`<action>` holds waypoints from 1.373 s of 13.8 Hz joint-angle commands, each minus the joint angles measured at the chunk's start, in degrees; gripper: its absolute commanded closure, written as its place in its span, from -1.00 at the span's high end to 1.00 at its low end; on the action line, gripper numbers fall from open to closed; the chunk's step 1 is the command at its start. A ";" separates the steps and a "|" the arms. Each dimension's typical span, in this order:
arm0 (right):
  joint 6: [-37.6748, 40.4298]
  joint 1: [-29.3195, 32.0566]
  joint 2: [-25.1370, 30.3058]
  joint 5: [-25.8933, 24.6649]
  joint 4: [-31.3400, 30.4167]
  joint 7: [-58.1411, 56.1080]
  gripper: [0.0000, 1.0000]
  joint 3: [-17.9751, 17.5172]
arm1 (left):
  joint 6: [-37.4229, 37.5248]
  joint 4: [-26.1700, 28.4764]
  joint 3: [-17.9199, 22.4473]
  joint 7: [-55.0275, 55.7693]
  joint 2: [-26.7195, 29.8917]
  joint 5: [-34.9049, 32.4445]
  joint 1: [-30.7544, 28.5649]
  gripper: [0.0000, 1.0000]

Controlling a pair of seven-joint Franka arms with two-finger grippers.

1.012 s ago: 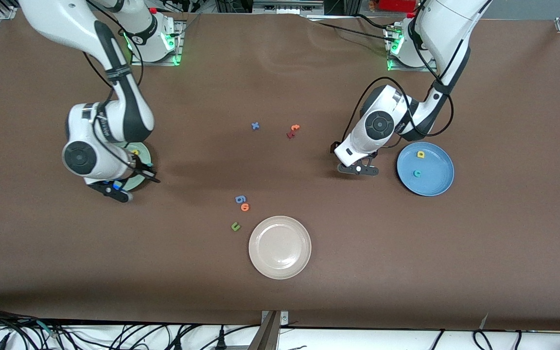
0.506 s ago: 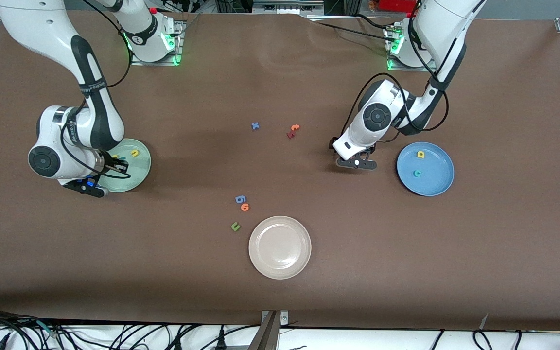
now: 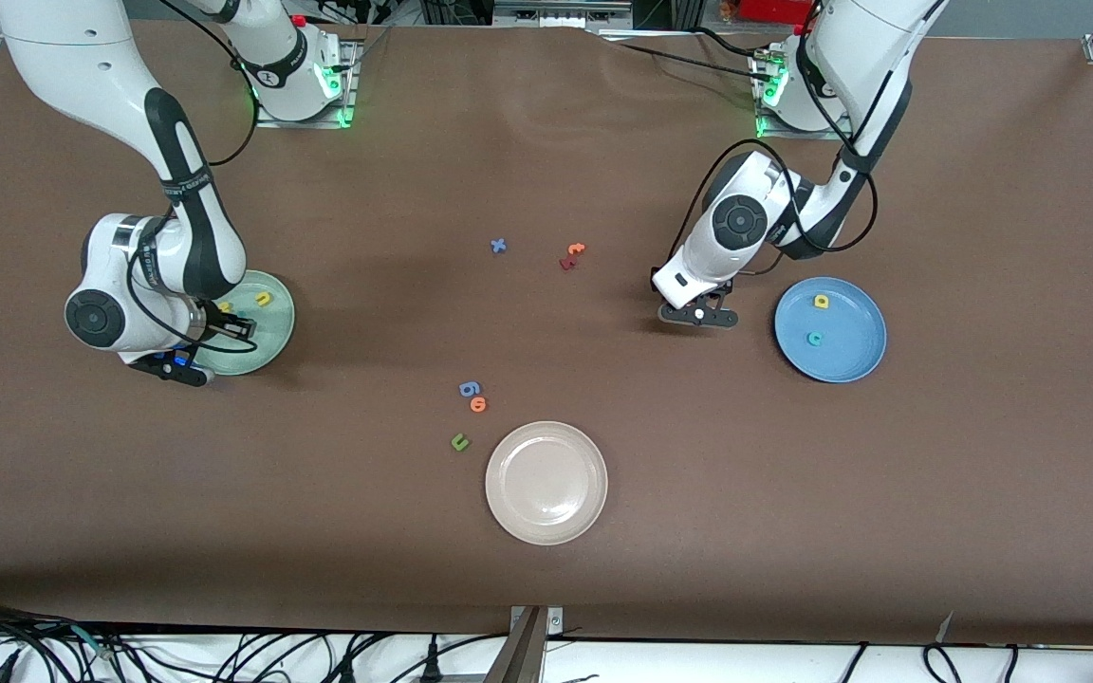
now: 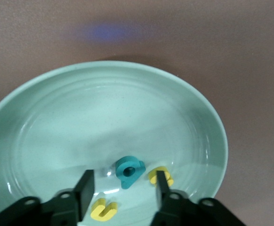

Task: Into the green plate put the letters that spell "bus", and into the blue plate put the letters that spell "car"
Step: 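Drop the cyan b in the green plate while the left gripper grasps cyan r, then drop the cyan r in the blue plate while the right gripper withdraws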

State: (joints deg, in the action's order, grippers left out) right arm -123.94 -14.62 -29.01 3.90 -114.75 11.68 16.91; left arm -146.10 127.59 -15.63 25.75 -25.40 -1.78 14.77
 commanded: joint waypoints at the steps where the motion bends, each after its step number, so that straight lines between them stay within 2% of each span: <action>1: 1.41 0.12 3.42 1.11 0.14 -1.31 0.98 -0.12 | -0.42 1.52 0.25 1.14 1.58 -0.95 0.35 -0.04; 5: 11.76 0.03 8.78 1.03 5.92 -1.31 0.98 0.05 | -0.42 1.61 0.25 1.49 1.58 -0.95 0.44 -0.19; 7: 20.10 0.12 9.84 1.03 12.14 -1.22 0.98 0.14 | -0.42 1.61 0.25 1.50 1.84 -0.95 0.44 -0.29; 10: 34.43 0.21 9.76 0.94 25.59 -0.69 0.98 0.23 | -0.24 1.61 0.25 2.28 1.93 -0.95 0.44 -0.45; 11: 36.91 0.21 9.76 0.94 28.67 -0.78 0.98 0.32 | -0.24 1.61 0.25 2.55 1.93 -1.04 0.44 -0.52; 15: 43.42 0.12 9.85 0.94 37.04 -1.48 0.99 1.98 | 0.81 1.08 0.34 2.46 2.02 -1.47 0.35 -0.58; 19: 45.10 0.12 12.04 0.94 37.32 -1.22 0.99 1.46 | 19.93 -8.74 0.51 -1.90 3.43 -4.81 -4.03 -0.62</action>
State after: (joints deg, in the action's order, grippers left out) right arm -80.83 -14.53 -17.63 4.03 -77.96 11.11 18.38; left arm -134.52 122.94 -14.95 26.45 -24.01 -4.55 13.44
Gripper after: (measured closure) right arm 0.004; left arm 0.709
